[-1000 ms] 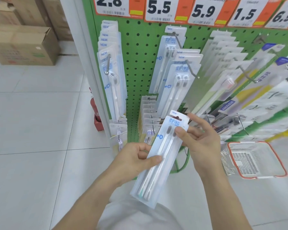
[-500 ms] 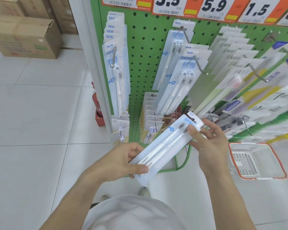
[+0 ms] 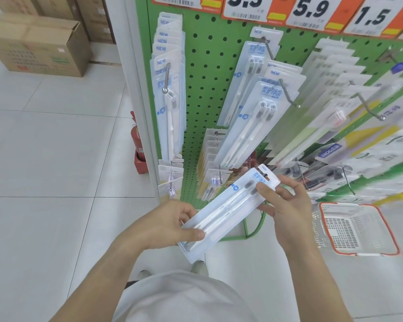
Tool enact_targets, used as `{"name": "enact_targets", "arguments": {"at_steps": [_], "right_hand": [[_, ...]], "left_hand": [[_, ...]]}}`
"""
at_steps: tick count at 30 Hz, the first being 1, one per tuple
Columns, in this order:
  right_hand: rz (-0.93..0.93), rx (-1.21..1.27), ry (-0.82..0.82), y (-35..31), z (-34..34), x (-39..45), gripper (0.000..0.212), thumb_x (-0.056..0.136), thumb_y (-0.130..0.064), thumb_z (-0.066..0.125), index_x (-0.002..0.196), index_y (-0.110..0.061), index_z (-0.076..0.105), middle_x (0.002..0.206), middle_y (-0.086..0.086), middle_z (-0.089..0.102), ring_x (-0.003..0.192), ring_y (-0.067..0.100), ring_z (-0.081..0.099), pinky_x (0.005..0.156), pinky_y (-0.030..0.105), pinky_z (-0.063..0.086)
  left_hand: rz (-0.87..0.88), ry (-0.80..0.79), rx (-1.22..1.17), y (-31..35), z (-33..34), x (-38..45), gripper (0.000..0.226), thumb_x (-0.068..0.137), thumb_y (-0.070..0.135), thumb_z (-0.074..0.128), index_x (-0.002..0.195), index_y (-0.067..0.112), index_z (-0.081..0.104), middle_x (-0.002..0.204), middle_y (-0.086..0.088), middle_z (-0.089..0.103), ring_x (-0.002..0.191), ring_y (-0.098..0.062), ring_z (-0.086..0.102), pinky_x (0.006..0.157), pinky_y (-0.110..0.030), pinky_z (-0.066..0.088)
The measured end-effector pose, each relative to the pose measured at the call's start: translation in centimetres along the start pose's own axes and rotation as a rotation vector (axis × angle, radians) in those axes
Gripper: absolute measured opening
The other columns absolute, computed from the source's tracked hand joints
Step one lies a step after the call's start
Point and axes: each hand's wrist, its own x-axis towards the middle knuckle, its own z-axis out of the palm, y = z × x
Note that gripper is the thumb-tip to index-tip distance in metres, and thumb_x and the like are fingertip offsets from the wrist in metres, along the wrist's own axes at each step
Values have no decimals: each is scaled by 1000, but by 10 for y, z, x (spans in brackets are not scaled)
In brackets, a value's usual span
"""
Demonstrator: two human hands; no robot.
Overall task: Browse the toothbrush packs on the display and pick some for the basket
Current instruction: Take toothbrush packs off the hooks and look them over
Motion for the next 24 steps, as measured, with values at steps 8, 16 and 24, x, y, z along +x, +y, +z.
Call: {"name": "enact_targets", "arguments": {"at_steps": [8,16,24], "right_hand": [[17,6,-8,2,2,-2,40,85,0,77,113,-17,54,104,13,75,79,20,73,65,33,60],[32,1,0,5,1,-8,44,83,3,77,116,-14,54,90,11,77,73,21,73,59,29,59],[8,10,21,5,5,-14,47,77,7,81,108,-15,53,89,17,76,71,27,75,57,32,59]], "left_hand": [[38,50,39,1,-2,-1,16,88,28,77,104,23,76,94,7,78,88,-17,75,90,-47,58],[26,98,343,4,10,-1,27,81,43,65,107,41,72,84,6,76,74,-18,69,76,-42,59],[108,189,517,7,19,1,52,90,38,67,139,39,51,126,22,62,105,1,61,95,-28,51]]}}
